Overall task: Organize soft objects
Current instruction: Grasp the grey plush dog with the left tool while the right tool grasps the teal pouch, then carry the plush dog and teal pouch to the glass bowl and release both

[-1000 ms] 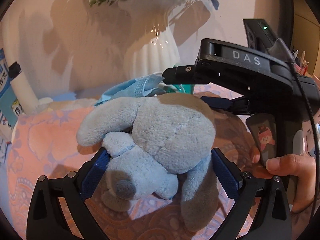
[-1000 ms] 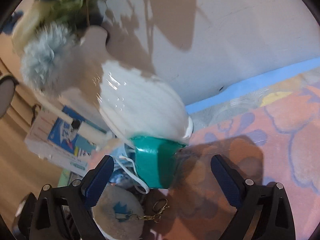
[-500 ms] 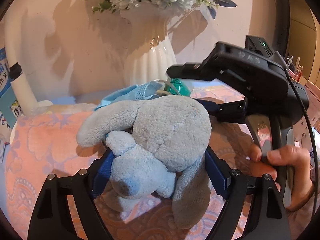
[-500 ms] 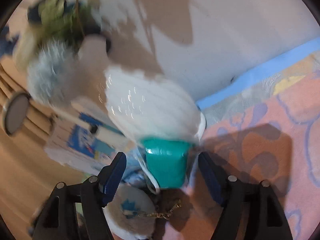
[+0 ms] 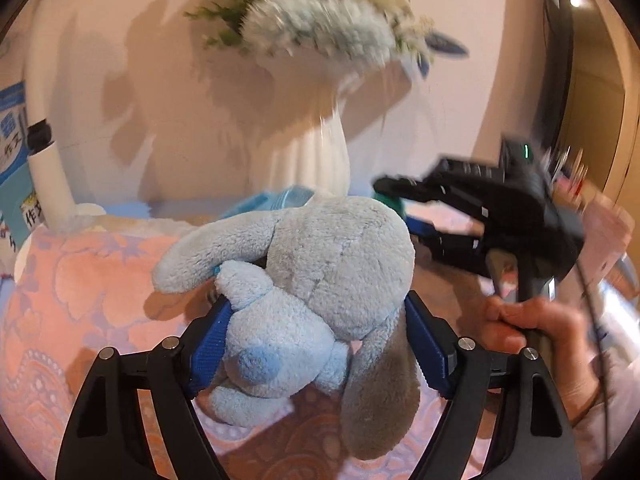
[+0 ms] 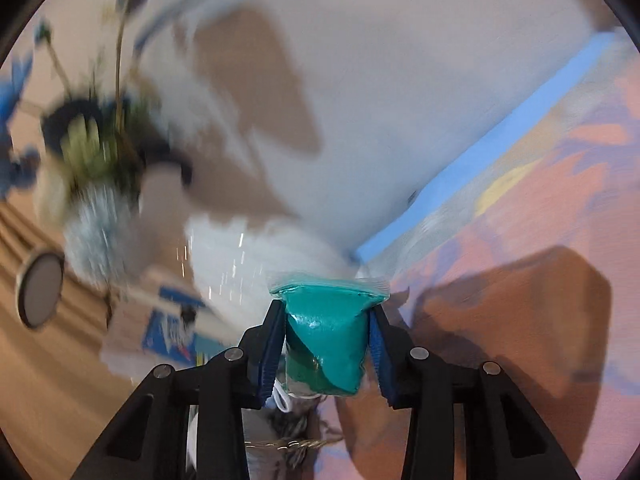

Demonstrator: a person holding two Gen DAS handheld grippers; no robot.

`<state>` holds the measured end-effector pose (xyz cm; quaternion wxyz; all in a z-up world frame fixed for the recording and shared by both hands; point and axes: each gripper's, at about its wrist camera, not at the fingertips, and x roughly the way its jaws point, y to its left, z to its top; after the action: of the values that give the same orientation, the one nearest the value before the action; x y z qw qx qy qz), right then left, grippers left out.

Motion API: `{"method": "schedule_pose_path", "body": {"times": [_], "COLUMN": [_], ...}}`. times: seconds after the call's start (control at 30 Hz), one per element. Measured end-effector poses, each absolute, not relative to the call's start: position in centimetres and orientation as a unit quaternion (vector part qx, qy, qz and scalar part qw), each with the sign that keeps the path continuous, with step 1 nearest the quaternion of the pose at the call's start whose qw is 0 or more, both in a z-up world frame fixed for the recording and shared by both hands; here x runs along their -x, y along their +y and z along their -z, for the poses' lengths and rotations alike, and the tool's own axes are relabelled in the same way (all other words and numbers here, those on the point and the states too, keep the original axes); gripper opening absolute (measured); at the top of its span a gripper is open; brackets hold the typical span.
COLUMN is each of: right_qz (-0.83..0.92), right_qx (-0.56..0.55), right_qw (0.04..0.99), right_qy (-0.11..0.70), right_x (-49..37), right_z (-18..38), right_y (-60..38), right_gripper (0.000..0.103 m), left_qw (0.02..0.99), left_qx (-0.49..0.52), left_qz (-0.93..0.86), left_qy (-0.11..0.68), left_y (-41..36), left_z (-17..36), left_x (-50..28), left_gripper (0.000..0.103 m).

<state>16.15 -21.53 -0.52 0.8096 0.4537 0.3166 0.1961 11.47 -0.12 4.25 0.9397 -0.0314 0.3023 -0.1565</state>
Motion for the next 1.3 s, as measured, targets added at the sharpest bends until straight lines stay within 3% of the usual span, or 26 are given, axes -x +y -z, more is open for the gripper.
{"method": "schedule_pose_path", "body": {"times": [0.33, 0.63, 0.9, 1.3], "right_qz": [-0.186, -0.189, -0.162, -0.172], "right_qx": [-0.463, -0.452, -0.335, -0.405], "right_qw": [0.812, 0.824, 0.889, 0.831], "right_qy": [0.302, 0.286, 0.266, 0.339], "right_x": [-16.5, -16.1, -13.9, -9.1], "right_z": [0.6, 0.4, -3.2, -3.8], "right_y": [-23.0, -23.3, -20.7, -26.3], "right_gripper": [0.039, 0.039, 0.039, 0.039], "left_qw": [0.900, 0.913, 0.925, 0.923], "left_qx": [0.194, 0.060, 0.027, -0.002], "left_qz": [0.287, 0.267, 0.246, 0.138], "left_qy": [0.264, 0.301, 0.288, 0.360], "left_y": [2.7, -3.6, -4.7, -7.0], "left_z": [-5.9, -4.1, -4.9, -5.4], "left_x": [-10.3, -9.8, -8.4, -6.0], "left_gripper": [0.080, 0.080, 0.080, 0.080]}}
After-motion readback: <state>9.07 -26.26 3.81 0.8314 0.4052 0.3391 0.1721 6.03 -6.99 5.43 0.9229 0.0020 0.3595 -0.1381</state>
